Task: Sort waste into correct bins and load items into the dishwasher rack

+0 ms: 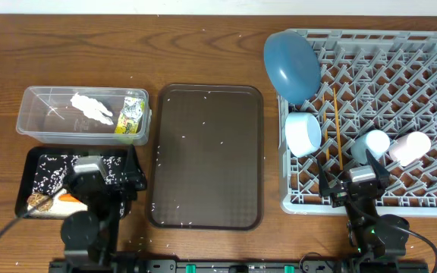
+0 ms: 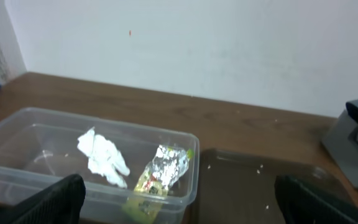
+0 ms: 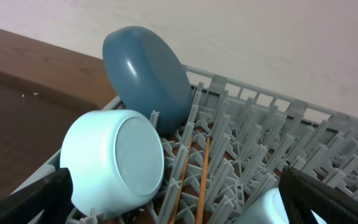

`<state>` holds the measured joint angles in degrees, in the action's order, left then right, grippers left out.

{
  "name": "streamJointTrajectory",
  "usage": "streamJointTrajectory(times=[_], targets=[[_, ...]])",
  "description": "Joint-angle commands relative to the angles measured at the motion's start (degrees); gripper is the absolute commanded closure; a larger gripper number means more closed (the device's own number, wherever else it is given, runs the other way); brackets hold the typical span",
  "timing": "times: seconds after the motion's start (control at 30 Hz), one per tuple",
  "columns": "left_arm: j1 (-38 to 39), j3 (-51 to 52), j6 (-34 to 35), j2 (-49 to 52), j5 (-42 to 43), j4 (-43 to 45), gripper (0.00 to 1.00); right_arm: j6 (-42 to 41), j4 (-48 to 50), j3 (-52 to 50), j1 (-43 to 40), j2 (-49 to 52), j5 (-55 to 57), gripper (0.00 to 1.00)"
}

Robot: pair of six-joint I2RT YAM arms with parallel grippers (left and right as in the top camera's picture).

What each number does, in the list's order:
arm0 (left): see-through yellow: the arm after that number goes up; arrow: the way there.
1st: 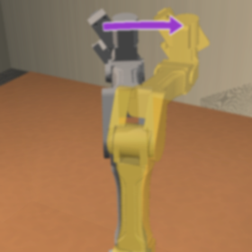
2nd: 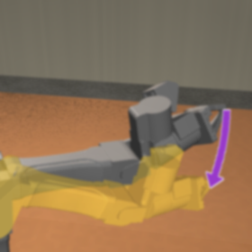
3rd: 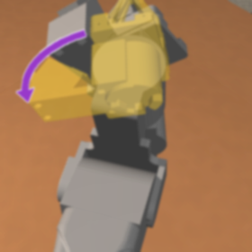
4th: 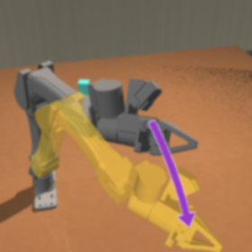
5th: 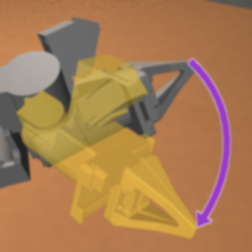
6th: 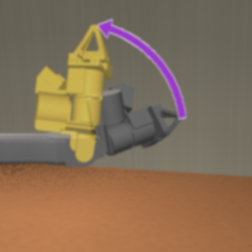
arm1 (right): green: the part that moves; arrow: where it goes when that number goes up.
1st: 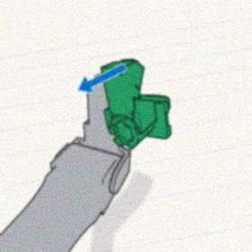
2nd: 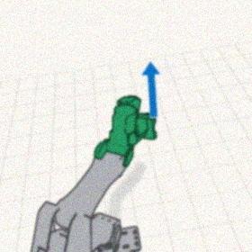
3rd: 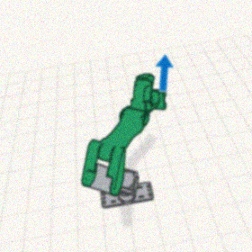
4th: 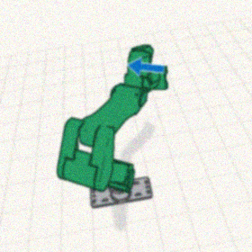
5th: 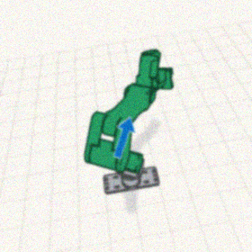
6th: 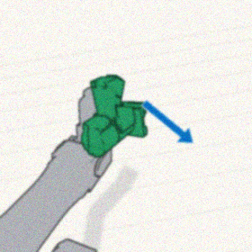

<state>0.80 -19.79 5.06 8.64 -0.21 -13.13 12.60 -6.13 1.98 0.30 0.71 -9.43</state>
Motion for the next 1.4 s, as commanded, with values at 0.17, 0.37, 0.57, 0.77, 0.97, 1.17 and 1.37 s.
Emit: streamJointTrajectory(times=[0.17,0.37,0.57,0.77,0.97,1.17,1.37], targets=[[-0.24,13.09,-0.70,-8.44,-0.20,12.61,0.02,0.52,0.15,-0.48,0.85,-0.39,-0.37,0.01],[0.20,19.37,-0.50,-8.55,-0.20,19.04,0.02,0.52,0.15,-0.48,0.85,-0.39,-0.37,0.01],[1.05,19.56,-0.52,-8.55,-0.39,15.30,0.02,0.52,0.15,-0.48,0.85,-0.39,-0.37,0.01],[1.05,19.56,-0.52,-8.48,-0.39,13.70,0.02,0.52,0.15,-0.48,0.85,-0.39,-0.37,0.01],[1.05,19.56,-0.55,-8.26,-0.42,9.07,0.02,0.52,0.15,-0.48,0.85,-0.39,-0.37,0.01],[1.05,19.56,-0.55,-8.02,-0.42,9.03,0.02,0.52,0.15,-0.48,0.85,-0.39,-0.37,0.01],[1.05,19.56,-0.55,-8.02,-0.42,9.03,0.02,0.52,0.15,-0.48,0.85,-0.39,-0.37,0.01]])
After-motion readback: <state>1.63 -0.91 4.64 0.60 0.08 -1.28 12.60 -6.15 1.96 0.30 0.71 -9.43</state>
